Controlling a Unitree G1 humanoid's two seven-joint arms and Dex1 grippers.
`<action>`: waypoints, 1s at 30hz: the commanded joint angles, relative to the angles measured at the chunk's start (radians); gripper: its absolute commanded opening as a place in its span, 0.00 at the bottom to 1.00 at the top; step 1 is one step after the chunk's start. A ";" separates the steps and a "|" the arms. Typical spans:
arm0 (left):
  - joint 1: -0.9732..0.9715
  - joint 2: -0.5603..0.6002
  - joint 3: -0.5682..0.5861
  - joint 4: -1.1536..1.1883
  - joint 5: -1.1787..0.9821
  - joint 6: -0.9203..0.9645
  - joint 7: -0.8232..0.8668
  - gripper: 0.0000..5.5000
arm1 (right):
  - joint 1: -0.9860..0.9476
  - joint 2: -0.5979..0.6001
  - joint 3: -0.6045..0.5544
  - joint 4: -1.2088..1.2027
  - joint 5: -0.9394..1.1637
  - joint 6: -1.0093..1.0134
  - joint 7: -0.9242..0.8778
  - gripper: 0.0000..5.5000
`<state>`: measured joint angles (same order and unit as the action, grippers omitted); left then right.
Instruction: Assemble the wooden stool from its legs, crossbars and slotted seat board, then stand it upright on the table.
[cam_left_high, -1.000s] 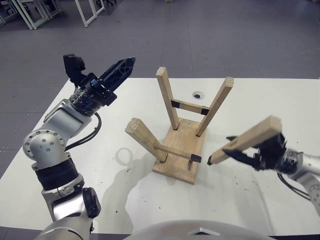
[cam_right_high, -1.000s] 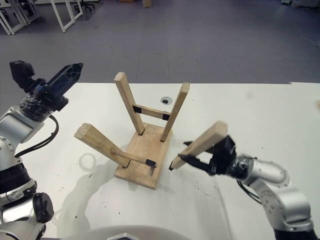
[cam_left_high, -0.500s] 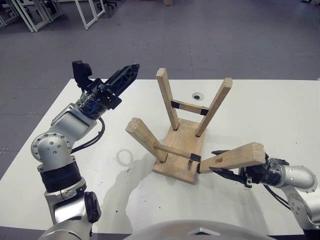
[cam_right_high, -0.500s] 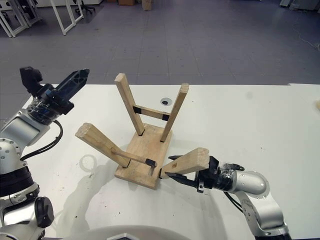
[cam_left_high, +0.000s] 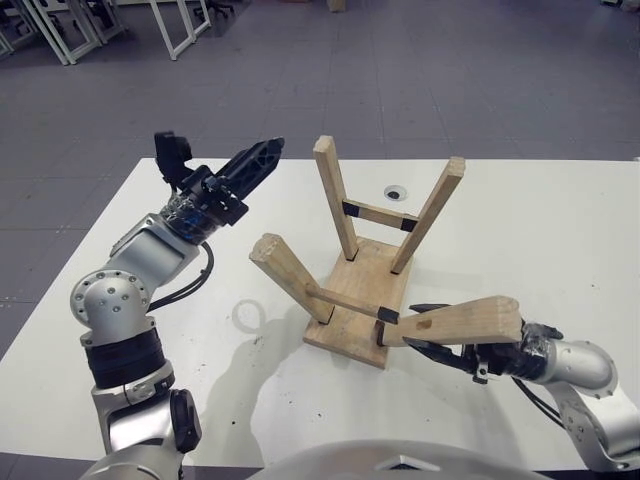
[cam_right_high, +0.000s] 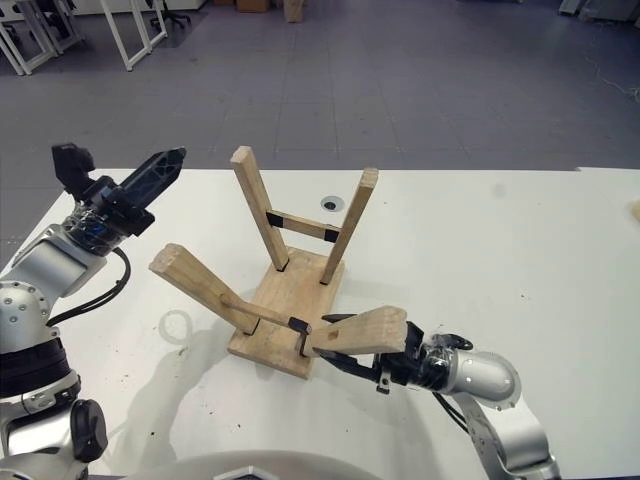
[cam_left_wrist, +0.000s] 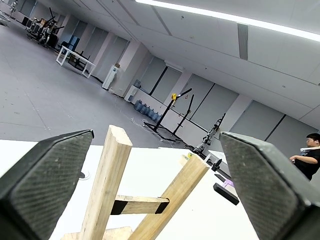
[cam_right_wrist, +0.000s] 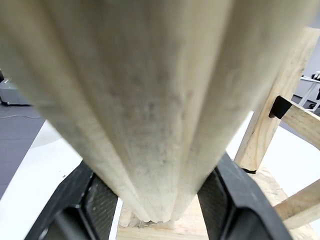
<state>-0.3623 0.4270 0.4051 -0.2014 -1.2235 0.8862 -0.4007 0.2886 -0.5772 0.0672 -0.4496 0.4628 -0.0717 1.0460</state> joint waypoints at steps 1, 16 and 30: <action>-0.020 -0.004 -0.008 0.006 0.001 -0.013 0.013 0.85 | 0.021 0.011 0.034 0.085 -0.086 -0.043 -0.018 0.37; 0.039 -0.041 -0.005 -0.063 -0.021 -0.054 0.077 0.85 | -0.034 -0.095 0.013 -0.027 -0.091 0.104 -0.112 0.37; 0.054 -0.064 -0.014 -0.105 -0.030 -0.091 0.131 0.85 | -0.128 -0.165 0.098 -0.014 -0.170 0.325 -0.159 0.37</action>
<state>-0.3158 0.3633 0.3888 -0.2913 -1.2502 0.8047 -0.2871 0.1452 -0.6852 0.1412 -0.5088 0.3850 0.1339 0.9124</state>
